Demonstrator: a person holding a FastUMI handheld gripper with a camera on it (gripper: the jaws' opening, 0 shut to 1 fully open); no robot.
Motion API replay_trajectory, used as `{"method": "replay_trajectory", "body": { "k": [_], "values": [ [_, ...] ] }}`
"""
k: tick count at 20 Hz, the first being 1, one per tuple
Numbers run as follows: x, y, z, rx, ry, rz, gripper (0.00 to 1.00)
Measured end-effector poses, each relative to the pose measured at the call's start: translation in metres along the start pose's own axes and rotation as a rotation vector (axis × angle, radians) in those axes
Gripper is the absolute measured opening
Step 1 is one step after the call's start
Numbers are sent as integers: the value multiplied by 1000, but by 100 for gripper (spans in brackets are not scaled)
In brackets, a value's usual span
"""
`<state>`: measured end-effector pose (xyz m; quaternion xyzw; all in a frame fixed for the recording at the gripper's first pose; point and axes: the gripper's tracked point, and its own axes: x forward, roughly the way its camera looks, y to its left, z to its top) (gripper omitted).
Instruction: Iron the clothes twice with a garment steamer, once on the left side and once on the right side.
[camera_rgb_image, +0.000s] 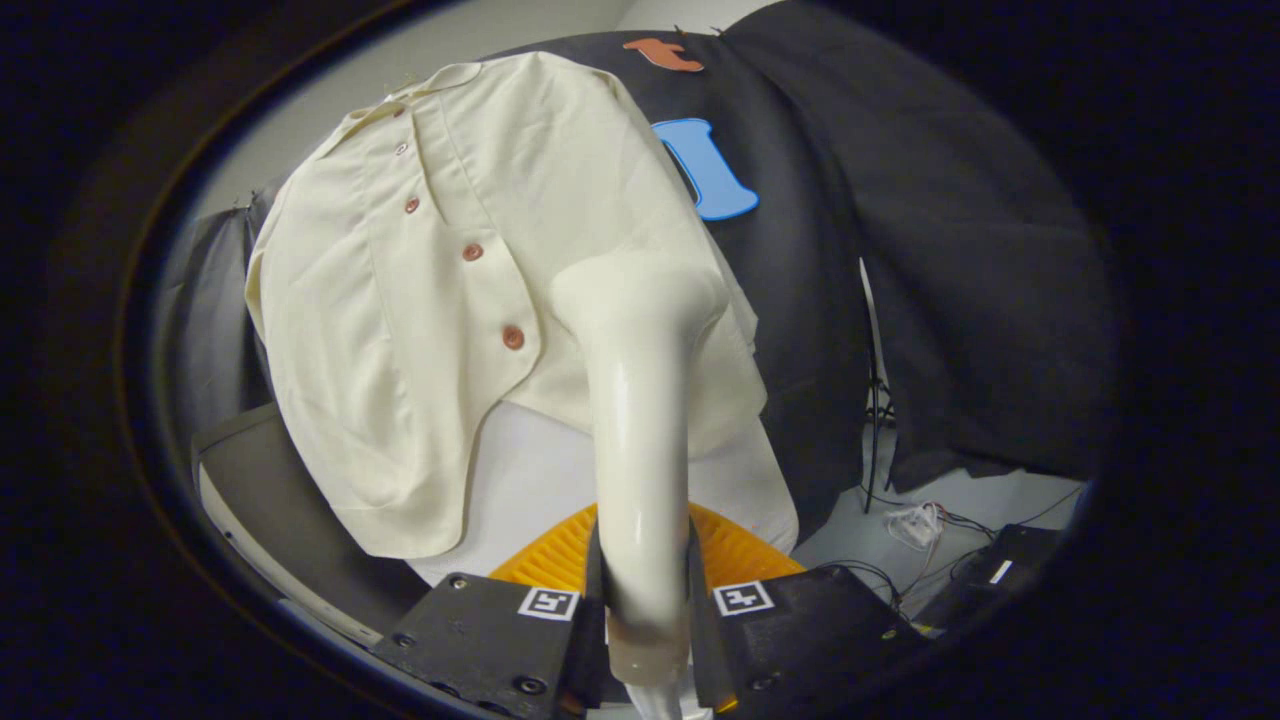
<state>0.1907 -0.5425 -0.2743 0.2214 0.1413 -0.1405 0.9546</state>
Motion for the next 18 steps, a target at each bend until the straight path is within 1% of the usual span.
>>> {"method": "replay_trajectory", "body": {
  "k": [4,8,13,18],
  "values": [
    [-14,-7,-18,16,25,-52,35],
    [-39,-5,-24,17,26,-97,35],
    [-90,38,-21,-4,-5,-81,34],
    [-150,114,-13,-49,-59,-51,34]
  ]
}}
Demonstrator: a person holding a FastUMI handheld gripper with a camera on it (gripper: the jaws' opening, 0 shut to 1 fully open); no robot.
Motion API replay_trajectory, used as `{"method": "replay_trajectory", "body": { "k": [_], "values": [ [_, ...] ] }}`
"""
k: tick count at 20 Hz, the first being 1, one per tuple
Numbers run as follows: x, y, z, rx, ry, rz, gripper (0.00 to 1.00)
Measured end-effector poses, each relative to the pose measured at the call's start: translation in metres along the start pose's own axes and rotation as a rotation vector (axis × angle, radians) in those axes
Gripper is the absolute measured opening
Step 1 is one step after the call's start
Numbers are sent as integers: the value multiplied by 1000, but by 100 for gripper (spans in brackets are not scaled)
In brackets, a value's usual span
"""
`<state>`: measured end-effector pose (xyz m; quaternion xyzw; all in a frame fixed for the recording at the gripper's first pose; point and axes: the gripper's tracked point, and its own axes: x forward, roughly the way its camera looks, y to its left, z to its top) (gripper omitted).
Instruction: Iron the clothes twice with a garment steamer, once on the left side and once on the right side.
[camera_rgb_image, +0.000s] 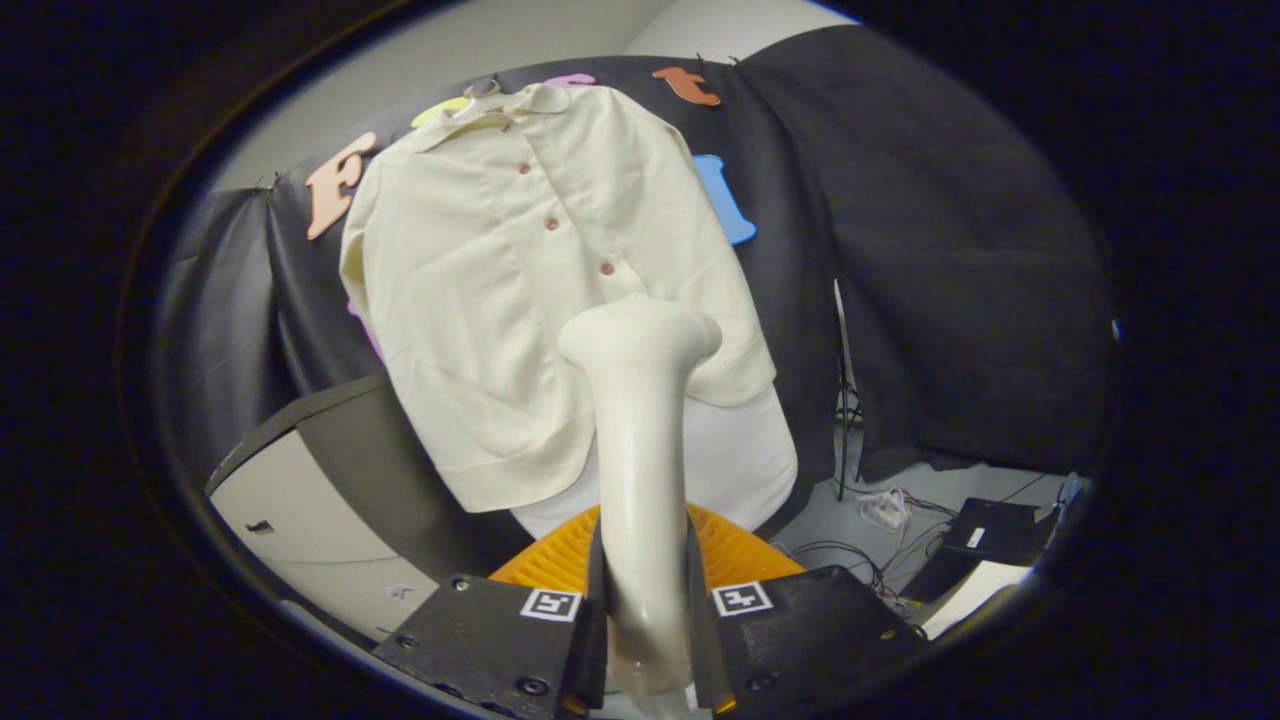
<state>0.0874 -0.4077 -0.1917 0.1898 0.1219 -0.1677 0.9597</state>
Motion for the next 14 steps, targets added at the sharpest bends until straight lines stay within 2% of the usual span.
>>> {"method": "replay_trajectory", "body": {
  "k": [4,7,14],
  "values": [
    [-49,80,13,-67,-74,43,33],
    [-88,157,30,-108,-140,141,33],
    [-165,293,51,-186,-217,268,33]
  ]
}}
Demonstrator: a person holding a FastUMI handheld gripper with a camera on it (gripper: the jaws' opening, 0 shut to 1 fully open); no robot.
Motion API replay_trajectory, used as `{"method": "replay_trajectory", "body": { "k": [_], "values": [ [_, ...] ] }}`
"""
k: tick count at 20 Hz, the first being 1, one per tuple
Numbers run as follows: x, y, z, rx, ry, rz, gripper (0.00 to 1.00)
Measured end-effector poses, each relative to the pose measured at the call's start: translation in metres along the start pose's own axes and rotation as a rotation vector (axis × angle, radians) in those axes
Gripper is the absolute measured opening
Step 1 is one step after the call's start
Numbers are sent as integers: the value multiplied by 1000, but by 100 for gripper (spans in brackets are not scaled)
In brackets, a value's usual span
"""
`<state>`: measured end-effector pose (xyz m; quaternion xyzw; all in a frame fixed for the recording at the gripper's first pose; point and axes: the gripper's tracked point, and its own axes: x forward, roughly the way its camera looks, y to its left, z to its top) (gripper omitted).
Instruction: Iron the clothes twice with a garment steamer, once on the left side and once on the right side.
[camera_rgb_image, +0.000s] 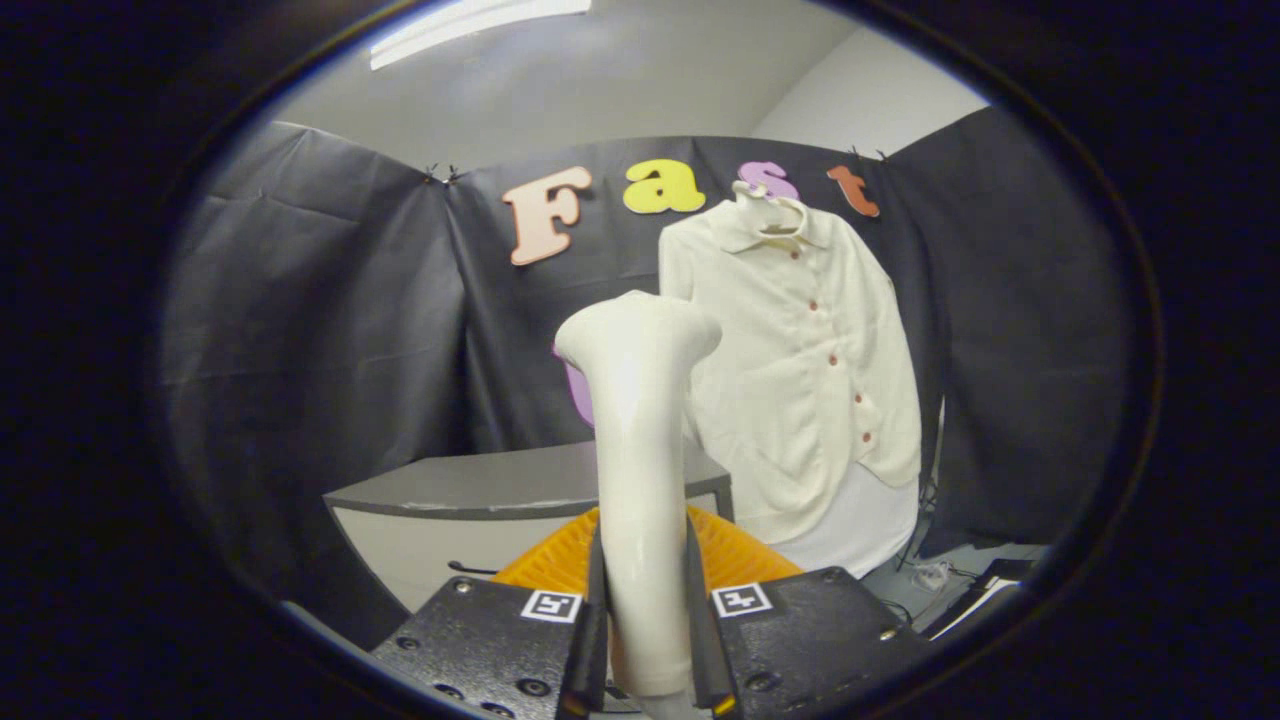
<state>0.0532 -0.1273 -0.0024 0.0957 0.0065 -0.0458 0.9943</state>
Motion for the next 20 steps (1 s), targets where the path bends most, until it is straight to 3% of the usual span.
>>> {"method": "replay_trajectory", "body": {
  "k": [10,15,20],
  "values": [
    [-53,123,33,-14,-62,105,33],
    [-82,146,35,10,-77,150,33],
    [-100,137,26,-41,-106,131,33]
  ]
}}
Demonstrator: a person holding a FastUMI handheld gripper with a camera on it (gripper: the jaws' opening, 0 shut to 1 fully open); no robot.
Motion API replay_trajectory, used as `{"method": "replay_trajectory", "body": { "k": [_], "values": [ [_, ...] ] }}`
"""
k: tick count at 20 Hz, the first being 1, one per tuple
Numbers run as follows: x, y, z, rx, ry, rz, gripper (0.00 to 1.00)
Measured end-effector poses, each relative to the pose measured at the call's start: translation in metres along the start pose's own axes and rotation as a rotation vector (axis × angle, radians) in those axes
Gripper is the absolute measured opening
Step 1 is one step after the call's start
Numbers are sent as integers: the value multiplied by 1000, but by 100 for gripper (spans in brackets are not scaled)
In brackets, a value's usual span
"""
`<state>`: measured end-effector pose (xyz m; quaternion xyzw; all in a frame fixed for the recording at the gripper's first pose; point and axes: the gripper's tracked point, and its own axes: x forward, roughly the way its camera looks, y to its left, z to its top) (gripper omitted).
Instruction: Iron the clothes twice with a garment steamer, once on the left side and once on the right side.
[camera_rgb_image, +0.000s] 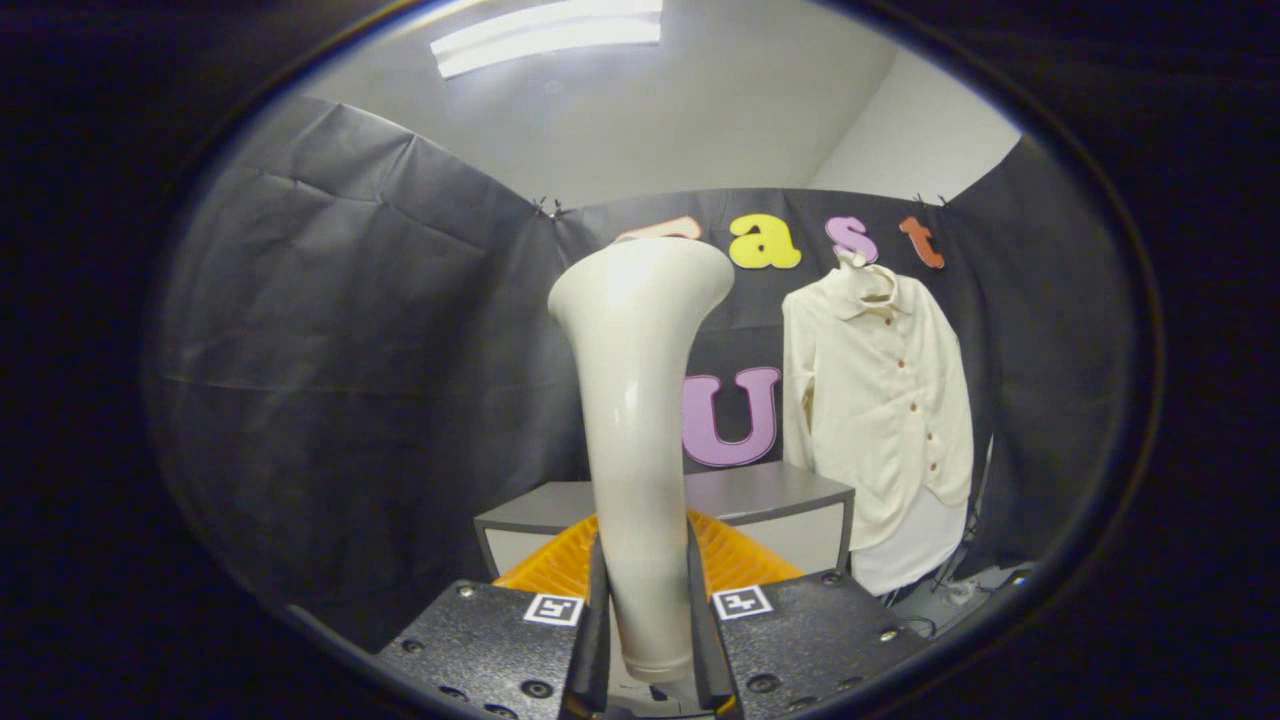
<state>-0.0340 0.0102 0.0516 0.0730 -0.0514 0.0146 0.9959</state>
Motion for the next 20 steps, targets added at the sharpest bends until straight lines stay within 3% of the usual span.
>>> {"method": "replay_trajectory", "body": {
  "k": [10,20],
  "values": [
    [-24,-15,0,-35,10,-27,33],
    [-20,-12,-11,-46,44,-25,33]
  ]
}}
